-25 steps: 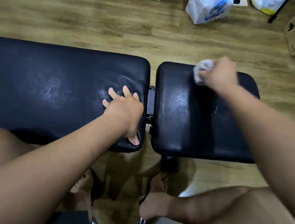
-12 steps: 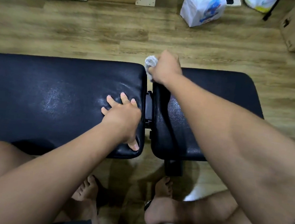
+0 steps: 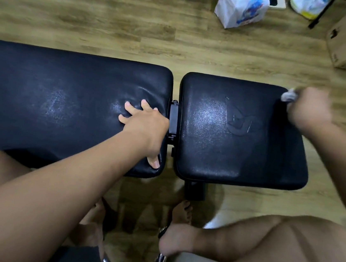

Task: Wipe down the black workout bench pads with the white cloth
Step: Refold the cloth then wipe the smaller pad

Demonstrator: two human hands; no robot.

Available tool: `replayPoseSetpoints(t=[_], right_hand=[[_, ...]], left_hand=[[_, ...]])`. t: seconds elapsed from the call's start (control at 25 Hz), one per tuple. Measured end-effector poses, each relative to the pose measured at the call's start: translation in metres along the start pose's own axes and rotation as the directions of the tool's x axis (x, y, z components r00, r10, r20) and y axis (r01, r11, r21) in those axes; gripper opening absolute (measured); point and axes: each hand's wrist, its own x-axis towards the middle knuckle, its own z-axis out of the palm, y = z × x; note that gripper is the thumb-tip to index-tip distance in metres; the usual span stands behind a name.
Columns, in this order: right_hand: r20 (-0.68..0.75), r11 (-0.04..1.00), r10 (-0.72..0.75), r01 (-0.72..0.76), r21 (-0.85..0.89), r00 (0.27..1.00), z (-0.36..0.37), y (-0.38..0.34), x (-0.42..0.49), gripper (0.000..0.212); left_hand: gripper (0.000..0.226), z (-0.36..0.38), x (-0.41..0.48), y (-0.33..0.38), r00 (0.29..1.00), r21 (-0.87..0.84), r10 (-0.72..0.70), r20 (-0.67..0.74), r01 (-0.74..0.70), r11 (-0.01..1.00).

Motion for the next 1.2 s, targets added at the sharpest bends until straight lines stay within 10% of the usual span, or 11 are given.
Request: replayPoseSetpoints(t=[0.2, 0.36, 0.52, 0.8, 1.08, 1.2], right_hand=[[-0.031, 0.933, -0.309, 0.309, 0.184, 0.951, 0.005, -0.101, -0.103, 0.025], [0.177, 0.665, -0.742, 0.674, 0.322, 0.647, -0.006, -0.123, -0.200, 0.019], [0.214, 0.700, -0.714, 0.684, 0.205, 0.667, -0.010, -0.151, -0.131, 0.041], [-0.014, 0.842, -0.538, 0.538, 0.037, 0.843, -0.010, -0.219, -0.004, 0.018], [0.169, 0.572, -0.820, 0.785, 0.236, 0.547, -0.009, -0.109, -0.168, 0.030], [0.317, 0.649, -0.755, 0.724, 0.236, 0.574, -0.023, -0.120, -0.122, 0.018]], left_hand=[[0.144, 0.012, -0.002, -0.010, 0.998, -0.066, 0.004, -0.059, -0.007, 0.998], [0.147, 0.014, 0.001, -0.010, 0.998, -0.079, 0.012, -0.065, -0.017, 0.997], [0.145, 0.010, 0.000, -0.009, 0.999, -0.069, 0.011, -0.050, -0.015, 0.998], [0.144, 0.008, -0.001, -0.009, 0.999, -0.077, 0.009, -0.032, -0.012, 0.997], [0.148, 0.009, 0.006, -0.008, 1.000, -0.033, 0.000, -0.025, -0.001, 0.999], [0.148, 0.005, 0.002, -0.007, 1.000, -0.005, -0.007, -0.015, 0.007, 1.000]])
